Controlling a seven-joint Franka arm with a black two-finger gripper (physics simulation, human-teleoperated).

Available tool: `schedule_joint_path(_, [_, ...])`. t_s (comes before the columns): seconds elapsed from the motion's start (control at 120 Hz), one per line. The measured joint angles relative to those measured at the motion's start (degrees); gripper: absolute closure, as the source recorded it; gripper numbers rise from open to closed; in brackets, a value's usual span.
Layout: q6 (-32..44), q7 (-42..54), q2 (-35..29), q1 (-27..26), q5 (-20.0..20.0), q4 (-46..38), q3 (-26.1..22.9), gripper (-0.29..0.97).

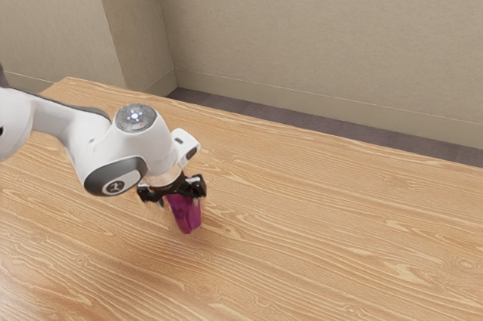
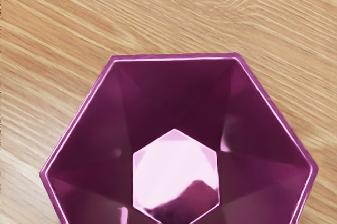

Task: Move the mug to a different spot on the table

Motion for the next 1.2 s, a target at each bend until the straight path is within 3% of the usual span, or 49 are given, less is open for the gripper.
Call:
schedule_joint_path(0.233, [-0.05, 0.33, -3.79, -0.15, -0.03, 1.03, -0.20, 0.03])
schedule_joint_path(0.458, [-2.24, 1.07, -5.16, -0.91, -0.06, 8.86, -1.71, 0.01])
schedule_joint_path(0.675, [-14.09, 5.67, 1.09, -5.22, -0.69, 23.48, -1.90, 0.00])
schedule_joint_path(0.783, [-23.47, 11.57, 7.33, -3.44, -0.81, 34.43, -1.30, 0.00])
schedule_joint_path(0.833, [-27.84, 15.09, 9.89, -5.90, -0.71, 39.48, 1.33, 0.00])
schedule_joint_path(0.95, [-36.14, 25.32, 13.02, -16.95, -1.14, 48.42, 13.36, 0.00])
schedule_joint_path(1.05, [-40.84, 35.79, 16.37, -22.99, -4.33, 54.91, 21.87, 0.00])
schedule_joint_path(1.2, [-44.79, 49.64, 17.72, -24.52, -7.54, 57.34, 24.57, 0.00])
